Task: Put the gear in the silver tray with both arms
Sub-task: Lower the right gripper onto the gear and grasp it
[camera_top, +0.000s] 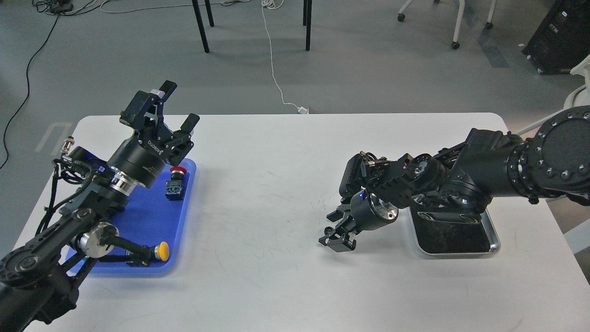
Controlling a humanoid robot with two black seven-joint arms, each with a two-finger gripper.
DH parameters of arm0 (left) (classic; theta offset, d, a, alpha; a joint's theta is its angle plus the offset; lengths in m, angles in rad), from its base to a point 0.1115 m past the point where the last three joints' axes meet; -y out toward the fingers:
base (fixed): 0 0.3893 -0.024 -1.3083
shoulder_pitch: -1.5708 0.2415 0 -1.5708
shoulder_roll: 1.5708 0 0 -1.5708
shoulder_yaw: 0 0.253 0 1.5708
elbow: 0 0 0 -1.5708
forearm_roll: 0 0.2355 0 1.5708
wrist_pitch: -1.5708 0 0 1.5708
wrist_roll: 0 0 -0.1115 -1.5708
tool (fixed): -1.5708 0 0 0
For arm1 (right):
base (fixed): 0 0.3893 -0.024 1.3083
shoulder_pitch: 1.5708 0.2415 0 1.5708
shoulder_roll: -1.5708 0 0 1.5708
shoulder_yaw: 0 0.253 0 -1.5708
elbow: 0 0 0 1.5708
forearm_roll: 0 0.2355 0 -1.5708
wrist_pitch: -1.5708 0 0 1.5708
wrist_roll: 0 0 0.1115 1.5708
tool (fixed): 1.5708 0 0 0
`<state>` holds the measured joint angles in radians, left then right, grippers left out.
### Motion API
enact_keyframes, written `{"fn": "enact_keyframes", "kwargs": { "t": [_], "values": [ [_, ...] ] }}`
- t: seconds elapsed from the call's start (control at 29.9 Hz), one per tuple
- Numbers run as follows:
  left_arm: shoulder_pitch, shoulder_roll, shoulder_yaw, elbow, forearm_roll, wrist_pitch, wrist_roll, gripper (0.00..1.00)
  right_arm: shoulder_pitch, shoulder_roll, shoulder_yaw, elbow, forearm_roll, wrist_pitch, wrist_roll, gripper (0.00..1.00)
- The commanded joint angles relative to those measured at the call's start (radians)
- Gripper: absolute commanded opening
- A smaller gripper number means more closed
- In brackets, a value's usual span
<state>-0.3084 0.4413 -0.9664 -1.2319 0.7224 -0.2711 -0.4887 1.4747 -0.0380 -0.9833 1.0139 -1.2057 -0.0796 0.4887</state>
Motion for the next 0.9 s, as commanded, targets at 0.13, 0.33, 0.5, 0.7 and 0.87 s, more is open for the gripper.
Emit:
{"fn": "enact_keyframes", "kwargs": {
  "t": [0.13,0.33,0.5,0.7,0.87],
  "values": [
    [0.000,0.001,0.000,0.000,0.000,0.001,0.000,0.98,-0.001,0.006,0.000,0.000,-0.002,0.003,0.000,0.22],
    [0.000,0.000,0.000,0.000,0.000,0.003,0.000,0.98,-0.001,0.007,0.000,0.000,-0.002,0.003,0.000,0.21],
    [0.000,0.000,0.000,0.000,0.000,0.001,0.000,0.98,0.000,0.004,0.000,0.002,0.001,0.001,0.000,0.21],
    [0.000,-0.006,0.001,0.002,0.000,0.003,0.000,0.98,0.071,-0.092,0.014,0.023,0.003,-0.006,0.000,0.21],
    [0.000,-0.027,0.001,0.002,0.000,0.003,0.000,0.98,0.148,-0.287,0.012,0.104,-0.020,-0.005,0.000,0.21]
  ]
}}
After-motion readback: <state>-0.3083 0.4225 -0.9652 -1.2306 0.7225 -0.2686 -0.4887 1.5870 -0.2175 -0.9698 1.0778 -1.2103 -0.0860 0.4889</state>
